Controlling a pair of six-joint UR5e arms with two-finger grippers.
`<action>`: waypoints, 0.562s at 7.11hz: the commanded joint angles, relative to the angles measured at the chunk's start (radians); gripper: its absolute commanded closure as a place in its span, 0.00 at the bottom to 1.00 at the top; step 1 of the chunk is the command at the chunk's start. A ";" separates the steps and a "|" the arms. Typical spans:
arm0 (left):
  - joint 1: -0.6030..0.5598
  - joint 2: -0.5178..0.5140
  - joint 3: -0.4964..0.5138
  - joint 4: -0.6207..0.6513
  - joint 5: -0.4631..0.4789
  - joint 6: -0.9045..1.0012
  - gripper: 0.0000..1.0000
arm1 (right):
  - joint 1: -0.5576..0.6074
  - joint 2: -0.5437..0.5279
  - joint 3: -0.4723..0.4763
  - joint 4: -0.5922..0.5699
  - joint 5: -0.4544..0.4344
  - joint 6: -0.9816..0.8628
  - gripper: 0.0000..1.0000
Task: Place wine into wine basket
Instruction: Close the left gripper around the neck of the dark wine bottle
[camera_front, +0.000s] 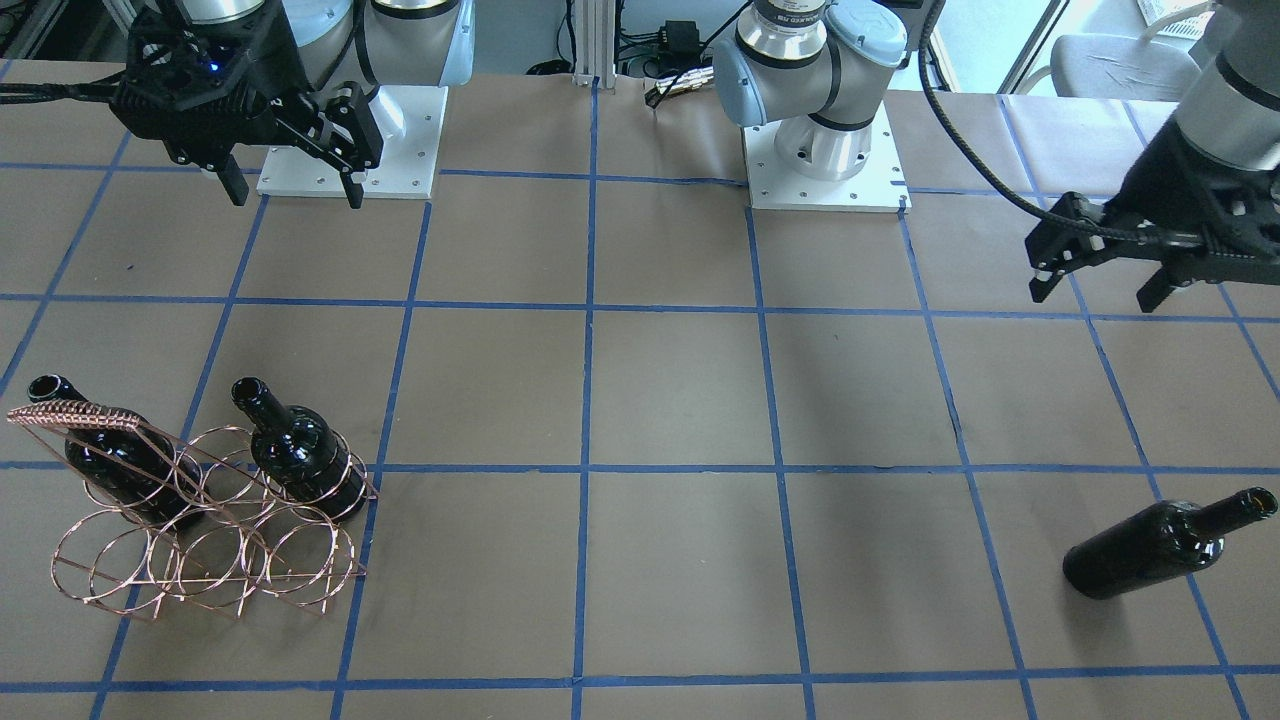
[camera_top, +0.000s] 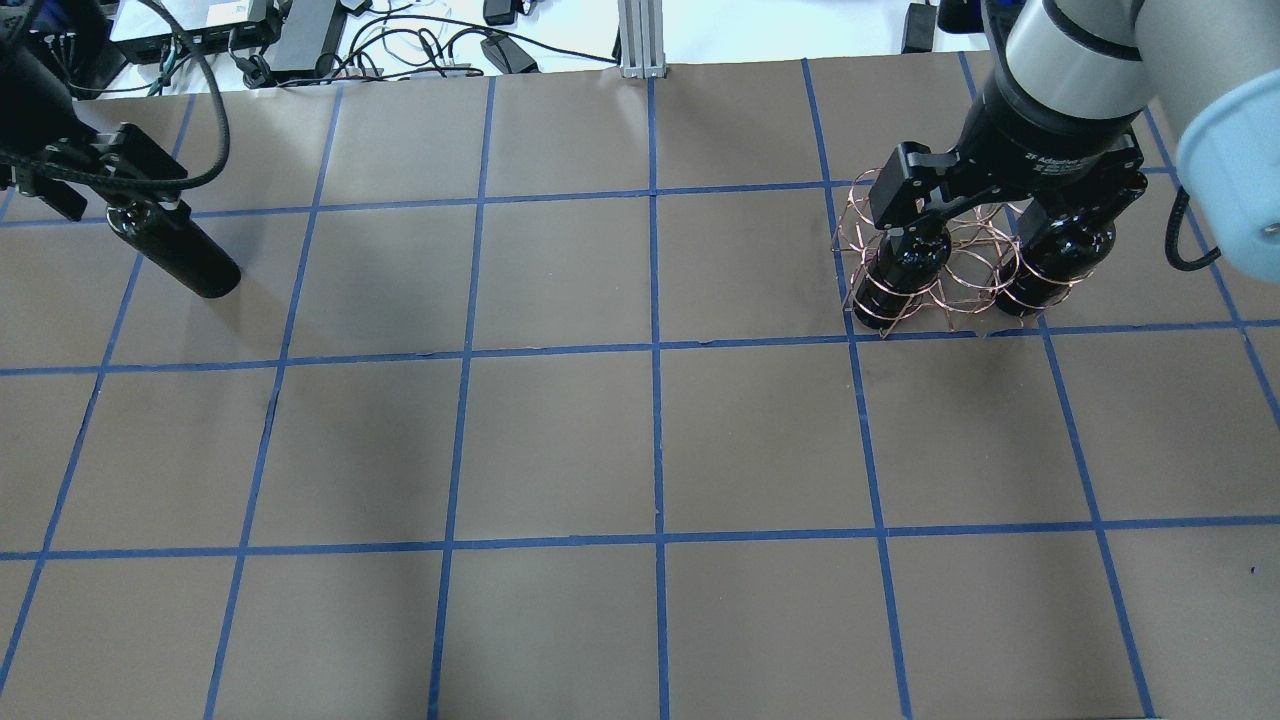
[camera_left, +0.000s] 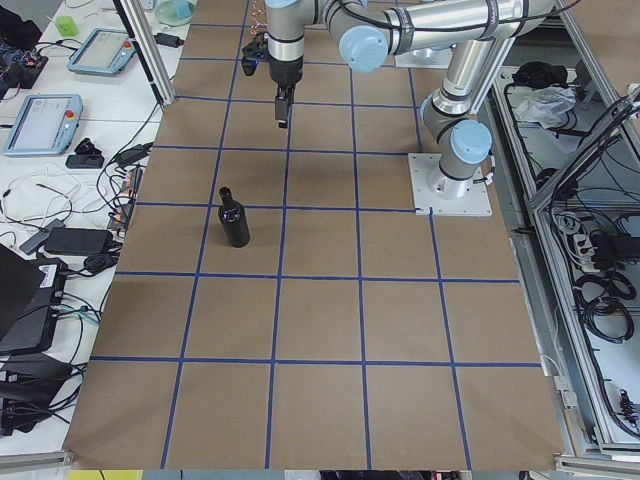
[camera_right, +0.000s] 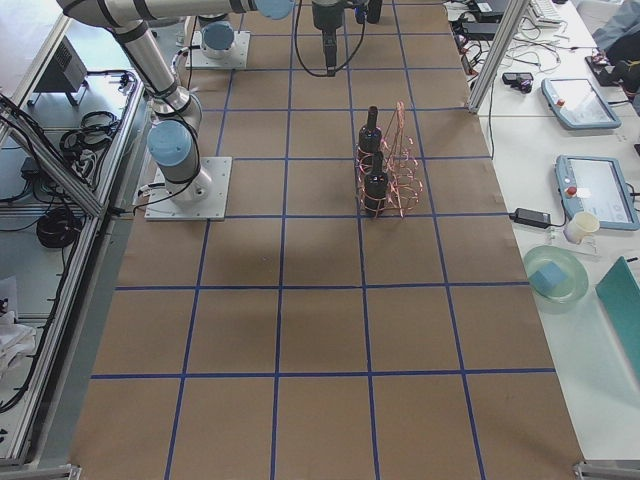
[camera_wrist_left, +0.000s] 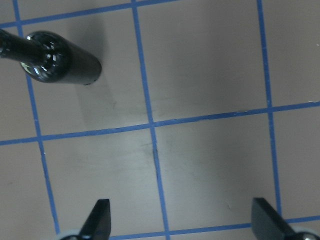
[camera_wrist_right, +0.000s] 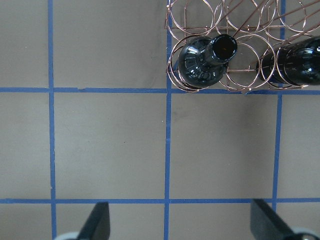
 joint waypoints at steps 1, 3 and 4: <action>0.087 -0.110 0.104 0.022 0.000 0.079 0.00 | 0.001 0.000 0.004 0.000 0.001 -0.001 0.00; 0.152 -0.202 0.137 0.094 -0.014 0.135 0.00 | 0.001 0.000 0.006 0.000 0.001 -0.001 0.00; 0.157 -0.242 0.149 0.154 -0.017 0.134 0.00 | 0.001 0.000 0.006 0.000 0.001 -0.001 0.00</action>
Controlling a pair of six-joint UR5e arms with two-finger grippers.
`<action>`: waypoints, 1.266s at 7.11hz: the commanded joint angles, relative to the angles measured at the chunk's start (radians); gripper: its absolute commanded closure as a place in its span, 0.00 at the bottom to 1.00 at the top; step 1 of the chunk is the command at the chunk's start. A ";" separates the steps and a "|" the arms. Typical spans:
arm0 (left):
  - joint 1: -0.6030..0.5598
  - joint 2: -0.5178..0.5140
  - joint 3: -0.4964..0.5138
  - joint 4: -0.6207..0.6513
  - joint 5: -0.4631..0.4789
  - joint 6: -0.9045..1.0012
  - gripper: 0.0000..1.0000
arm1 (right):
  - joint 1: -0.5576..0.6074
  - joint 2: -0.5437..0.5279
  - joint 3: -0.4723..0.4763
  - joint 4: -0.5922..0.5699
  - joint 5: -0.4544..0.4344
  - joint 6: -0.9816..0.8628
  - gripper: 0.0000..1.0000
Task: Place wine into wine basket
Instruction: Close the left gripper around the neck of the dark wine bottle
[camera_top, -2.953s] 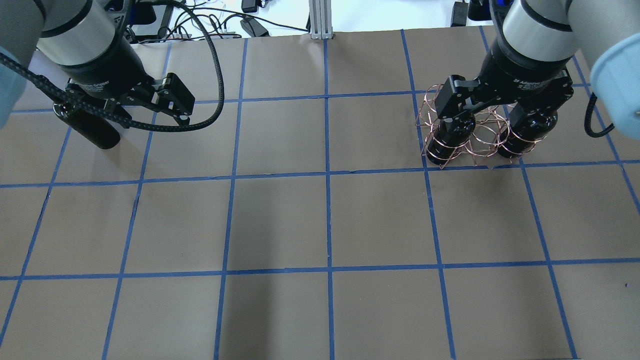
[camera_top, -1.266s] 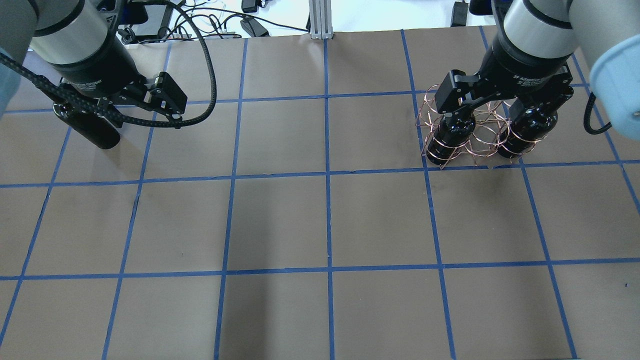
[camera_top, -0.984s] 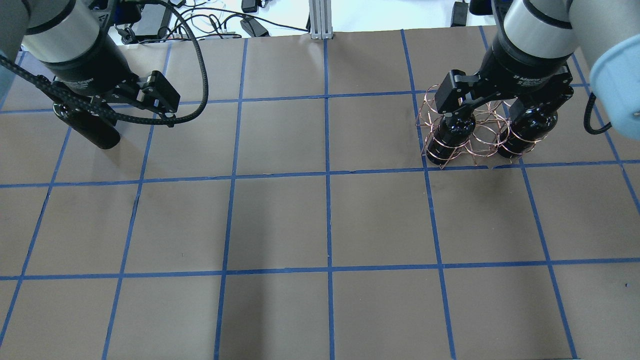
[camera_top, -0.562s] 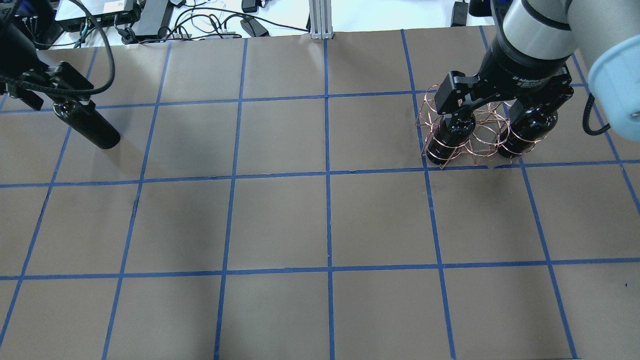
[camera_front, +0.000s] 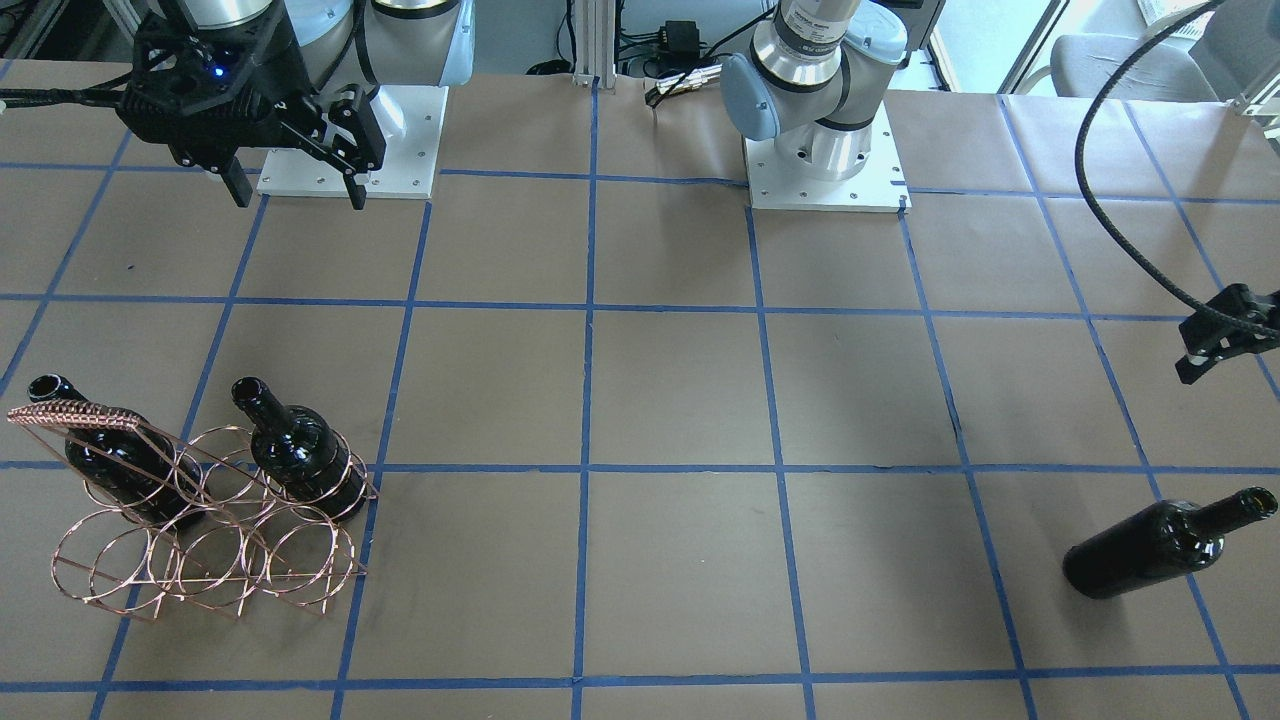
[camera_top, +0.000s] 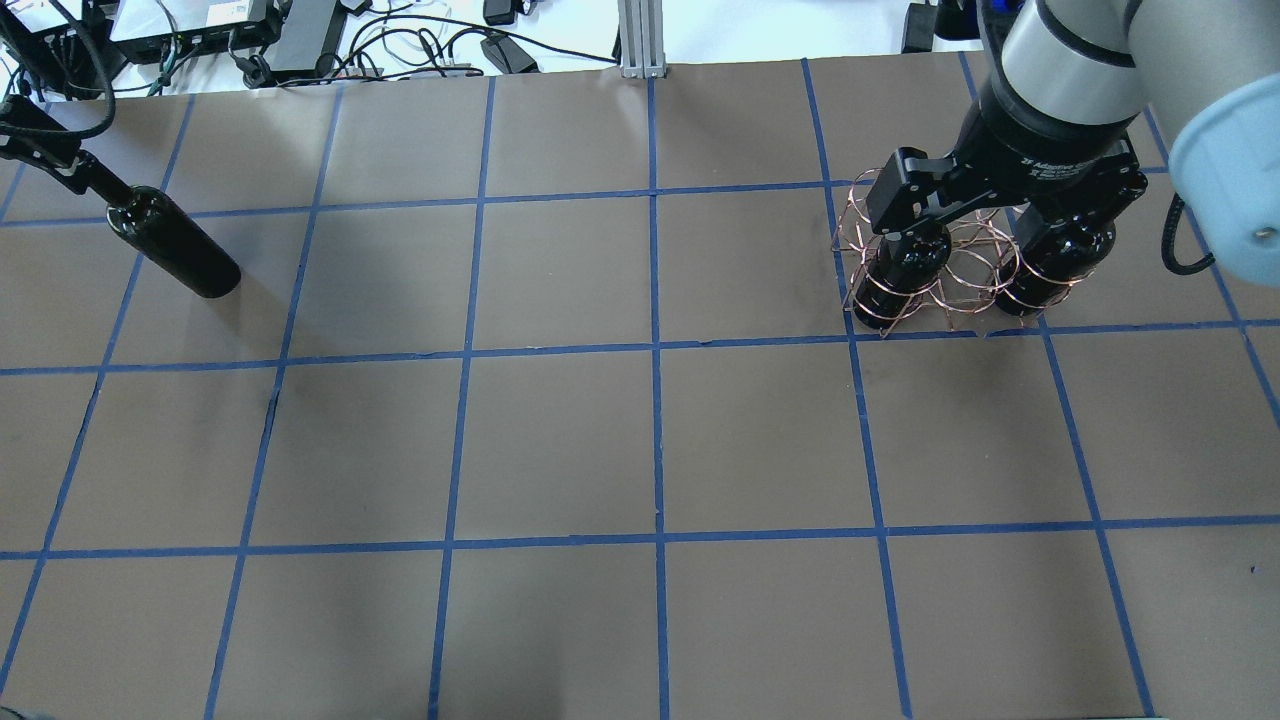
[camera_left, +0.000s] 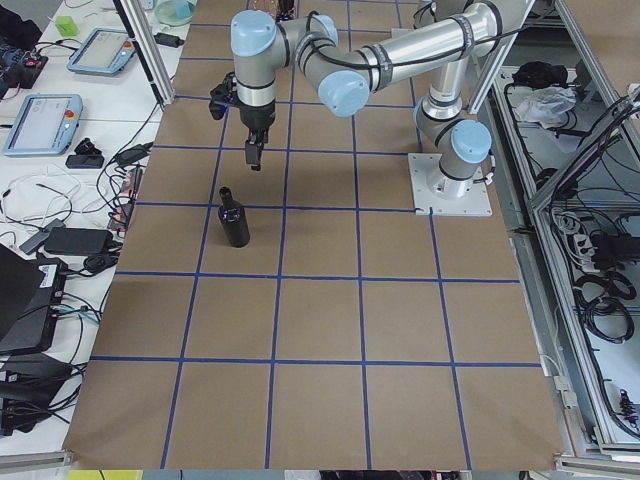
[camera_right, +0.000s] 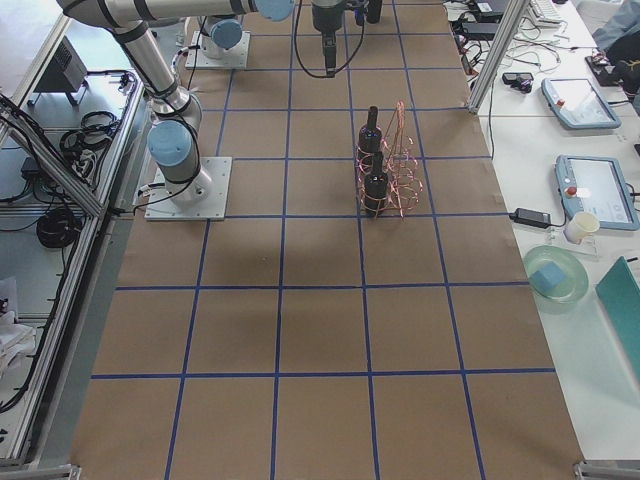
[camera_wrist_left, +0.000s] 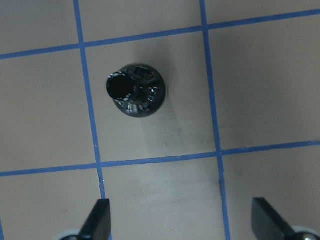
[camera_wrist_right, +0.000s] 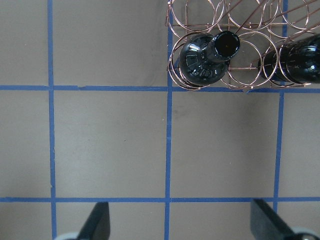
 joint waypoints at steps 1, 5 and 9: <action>0.018 -0.100 0.024 0.088 0.001 0.016 0.00 | 0.000 0.000 0.001 0.000 0.002 0.000 0.00; 0.017 -0.180 0.047 0.171 -0.066 -0.013 0.00 | 0.000 0.000 0.001 0.001 0.002 0.001 0.00; 0.017 -0.227 0.080 0.195 -0.094 -0.038 0.17 | 0.000 0.000 0.001 0.000 0.000 0.001 0.00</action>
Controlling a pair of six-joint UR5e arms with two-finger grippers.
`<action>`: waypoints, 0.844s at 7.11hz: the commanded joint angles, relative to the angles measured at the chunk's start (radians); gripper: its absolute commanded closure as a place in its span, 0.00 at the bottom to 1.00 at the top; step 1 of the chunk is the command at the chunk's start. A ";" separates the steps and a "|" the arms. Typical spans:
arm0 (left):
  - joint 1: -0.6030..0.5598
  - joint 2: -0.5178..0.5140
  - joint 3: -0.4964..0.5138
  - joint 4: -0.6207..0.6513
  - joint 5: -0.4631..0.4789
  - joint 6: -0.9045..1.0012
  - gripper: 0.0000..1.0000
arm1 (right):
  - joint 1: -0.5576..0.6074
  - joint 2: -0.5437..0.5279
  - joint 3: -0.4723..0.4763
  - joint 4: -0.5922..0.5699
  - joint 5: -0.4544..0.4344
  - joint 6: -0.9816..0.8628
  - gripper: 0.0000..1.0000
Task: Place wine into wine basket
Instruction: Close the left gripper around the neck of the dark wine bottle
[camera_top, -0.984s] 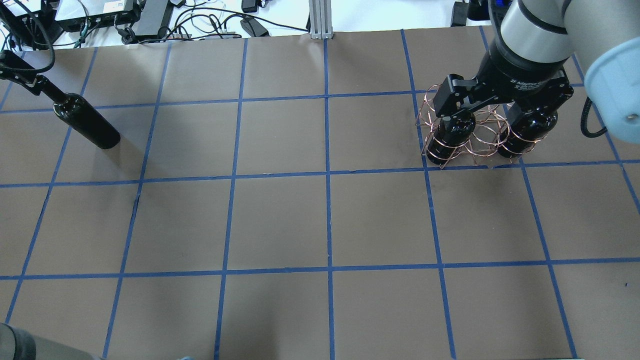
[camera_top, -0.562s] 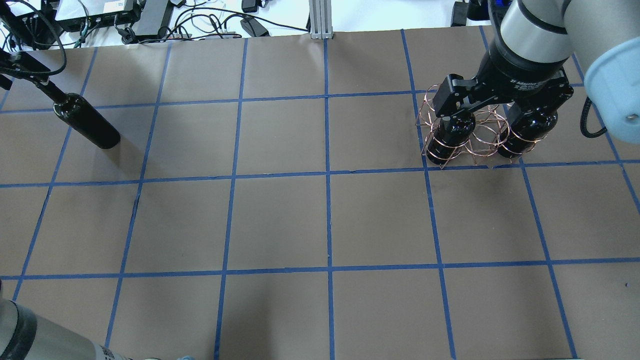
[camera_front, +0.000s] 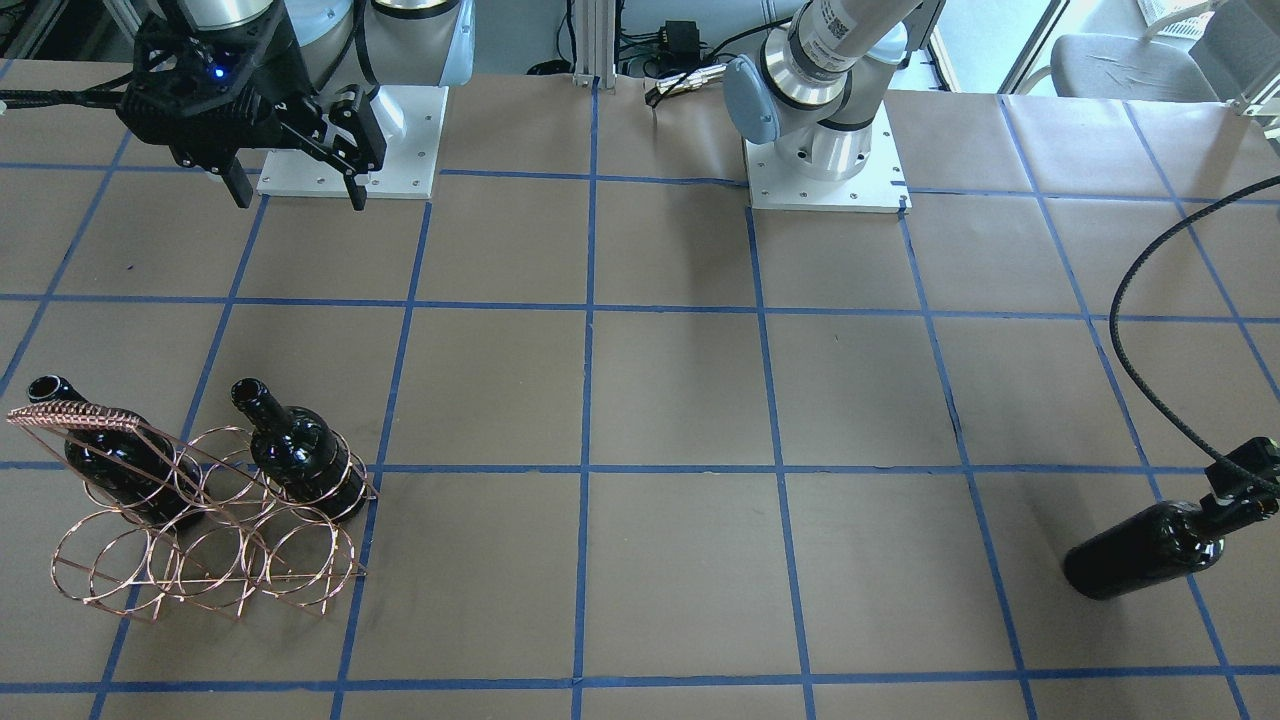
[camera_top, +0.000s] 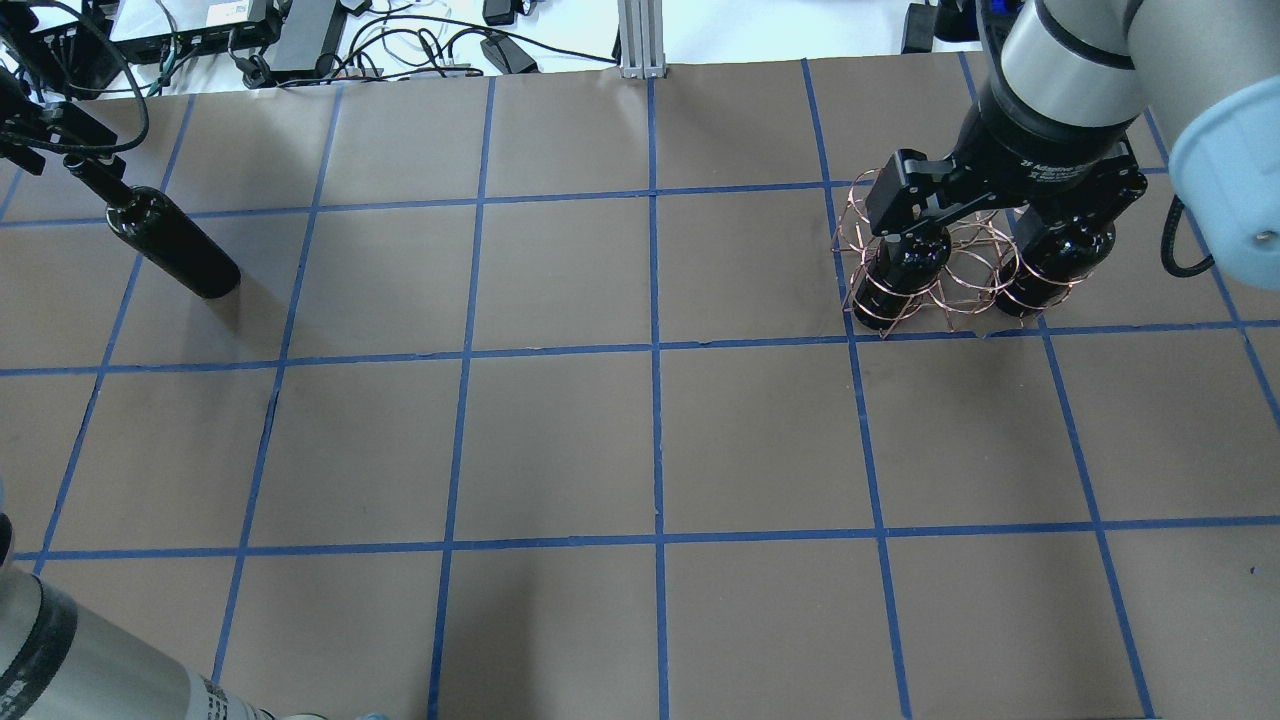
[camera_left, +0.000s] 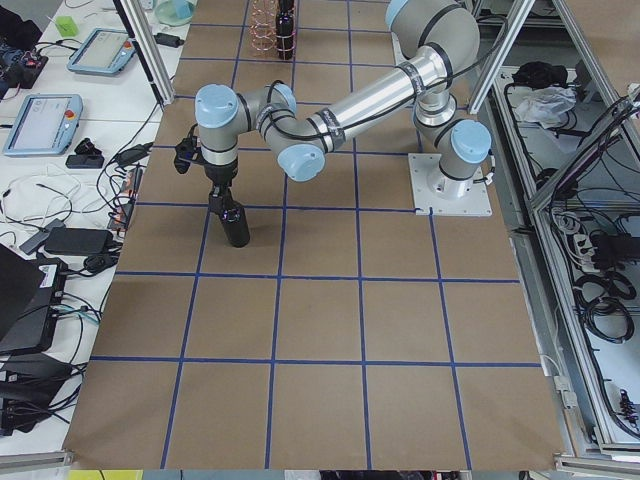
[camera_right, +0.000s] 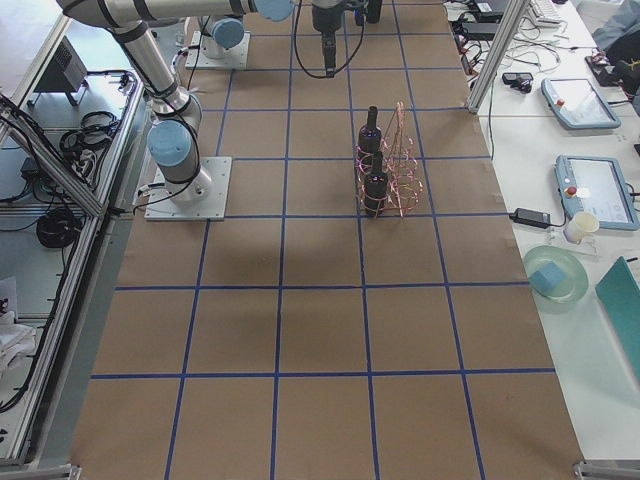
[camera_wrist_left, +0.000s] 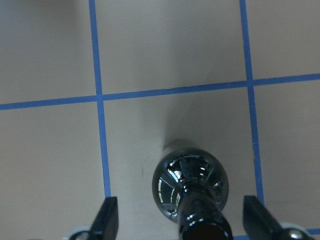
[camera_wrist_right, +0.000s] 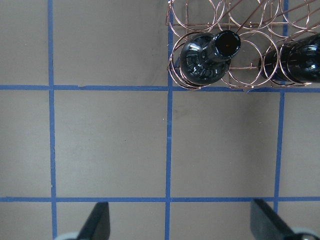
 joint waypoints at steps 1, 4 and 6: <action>-0.003 -0.009 0.002 0.005 -0.019 -0.031 0.17 | 0.000 0.000 0.000 0.000 -0.001 -0.002 0.00; -0.006 -0.013 0.000 0.001 -0.013 -0.028 0.17 | 0.000 0.000 0.000 0.000 0.001 -0.002 0.00; -0.006 -0.016 0.000 0.000 -0.010 -0.028 0.33 | 0.000 0.000 0.000 0.000 0.001 0.000 0.00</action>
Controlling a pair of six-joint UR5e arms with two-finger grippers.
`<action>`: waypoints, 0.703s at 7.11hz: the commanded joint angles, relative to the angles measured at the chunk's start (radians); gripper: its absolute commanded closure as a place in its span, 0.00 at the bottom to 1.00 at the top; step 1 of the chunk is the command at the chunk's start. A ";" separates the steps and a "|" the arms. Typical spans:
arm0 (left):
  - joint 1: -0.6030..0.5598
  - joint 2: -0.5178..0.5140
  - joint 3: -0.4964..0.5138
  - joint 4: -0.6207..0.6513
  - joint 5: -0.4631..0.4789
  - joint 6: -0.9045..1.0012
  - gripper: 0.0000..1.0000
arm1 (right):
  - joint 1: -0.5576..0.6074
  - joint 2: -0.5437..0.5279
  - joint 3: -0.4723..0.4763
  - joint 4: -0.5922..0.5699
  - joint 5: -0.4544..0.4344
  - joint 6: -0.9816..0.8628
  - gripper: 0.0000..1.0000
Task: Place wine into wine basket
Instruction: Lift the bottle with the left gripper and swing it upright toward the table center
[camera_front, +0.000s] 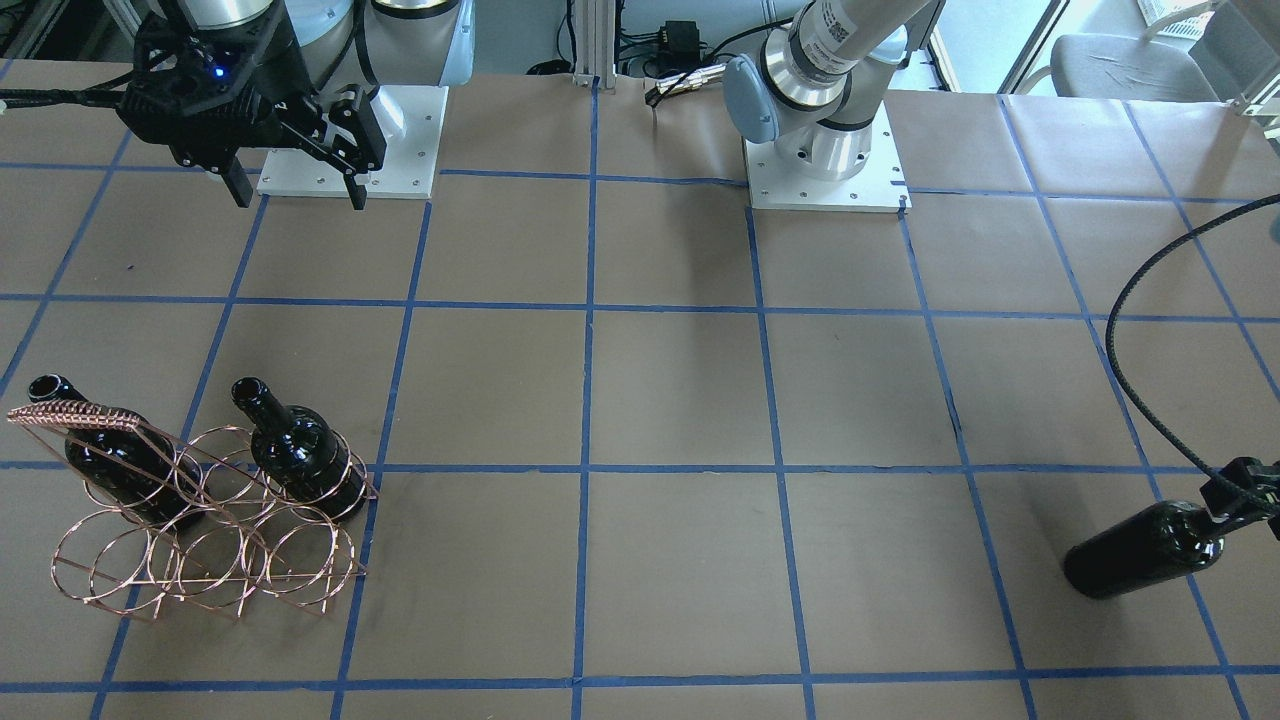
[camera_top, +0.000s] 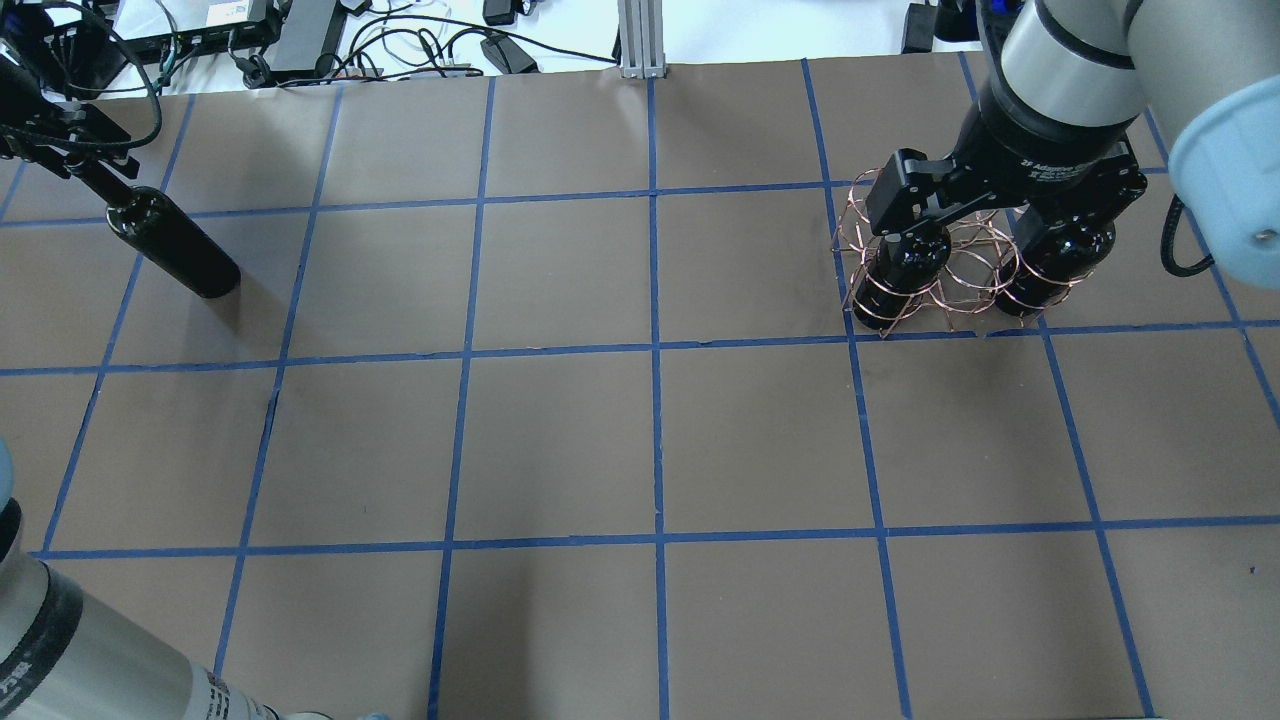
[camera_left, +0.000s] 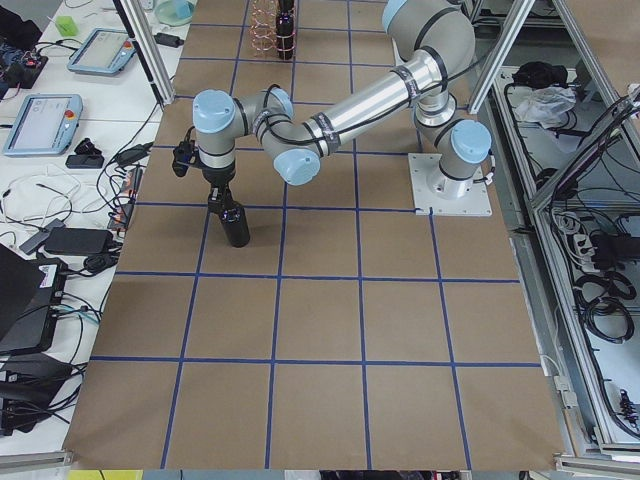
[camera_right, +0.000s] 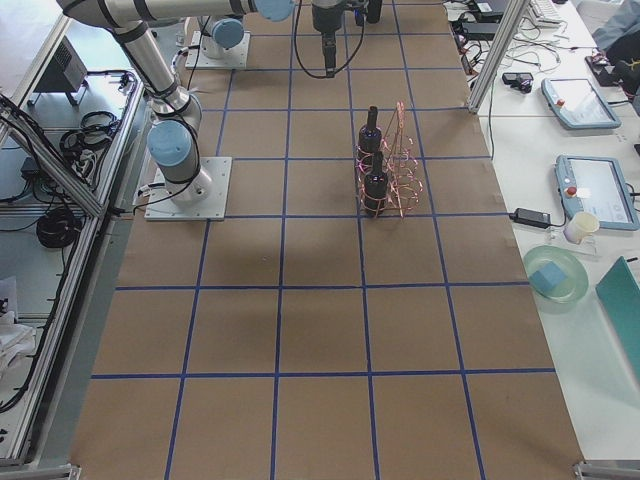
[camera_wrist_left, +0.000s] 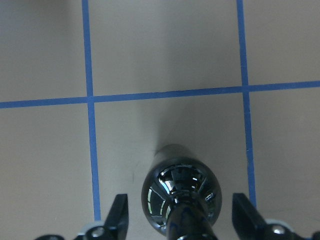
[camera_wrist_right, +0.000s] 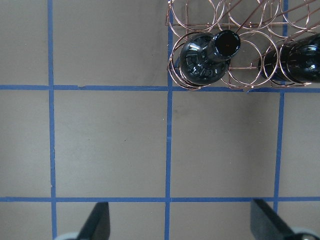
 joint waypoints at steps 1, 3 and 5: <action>-0.003 0.000 -0.002 -0.003 0.002 0.002 0.62 | 0.000 0.000 0.000 0.000 -0.001 -0.001 0.00; -0.005 -0.002 -0.008 -0.020 0.003 0.005 1.00 | 0.000 0.000 0.000 0.000 0.001 -0.001 0.00; -0.005 0.006 -0.008 -0.047 0.005 0.008 1.00 | 0.000 0.000 0.000 0.001 0.001 -0.001 0.00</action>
